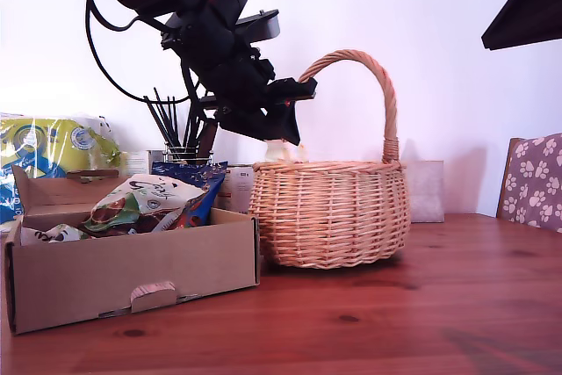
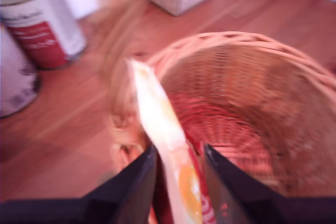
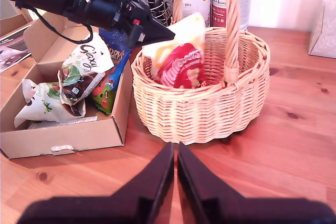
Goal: Move the bags of Easter eggs from the cardboard box on the left into the woven basket on the right side.
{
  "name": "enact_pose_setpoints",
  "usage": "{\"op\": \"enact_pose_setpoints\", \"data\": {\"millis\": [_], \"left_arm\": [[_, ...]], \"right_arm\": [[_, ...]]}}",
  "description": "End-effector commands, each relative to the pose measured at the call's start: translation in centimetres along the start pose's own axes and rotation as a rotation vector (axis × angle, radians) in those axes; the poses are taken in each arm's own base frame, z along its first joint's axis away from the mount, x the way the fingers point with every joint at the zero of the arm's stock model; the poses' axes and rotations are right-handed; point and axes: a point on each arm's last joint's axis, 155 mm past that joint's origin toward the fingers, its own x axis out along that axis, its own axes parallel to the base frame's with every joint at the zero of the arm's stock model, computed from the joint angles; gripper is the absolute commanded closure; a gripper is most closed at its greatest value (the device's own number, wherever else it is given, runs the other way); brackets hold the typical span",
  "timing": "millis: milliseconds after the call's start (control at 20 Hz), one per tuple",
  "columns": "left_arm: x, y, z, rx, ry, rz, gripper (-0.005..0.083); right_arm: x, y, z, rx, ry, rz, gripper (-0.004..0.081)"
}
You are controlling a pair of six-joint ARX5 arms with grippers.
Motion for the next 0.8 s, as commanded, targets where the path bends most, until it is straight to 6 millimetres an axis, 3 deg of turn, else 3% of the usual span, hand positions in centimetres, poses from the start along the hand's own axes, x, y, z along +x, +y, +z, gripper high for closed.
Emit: {"op": "enact_pose_setpoints", "data": {"millis": [0, 150, 350, 600, 750], "left_arm": [[0.1, 0.2, 0.5, 0.015, -0.011, 0.016, 0.0477], [-0.9, 1.0, 2.2, 0.037, -0.029, 0.062, 0.0492], [-3.4, 2.0, 4.0, 0.106, 0.022, 0.118, 0.0608], [-6.9, 2.5, 3.2, 0.138, 0.138, 0.125, 0.0799], [-9.2, 2.7, 2.7, 0.131, 0.182, 0.118, 0.0797]], "right_arm": [[0.0, 0.1, 0.3, 0.001, -0.011, 0.002, 0.0782], [0.0, 0.1, 0.3, 0.001, -0.011, 0.002, 0.0782], [0.0, 0.1, 0.3, 0.001, -0.011, 0.002, 0.0782], [0.0, 0.1, 0.3, 0.001, -0.011, 0.002, 0.0782], [0.0, 0.1, 0.3, 0.002, -0.012, 0.002, 0.0782]]}}
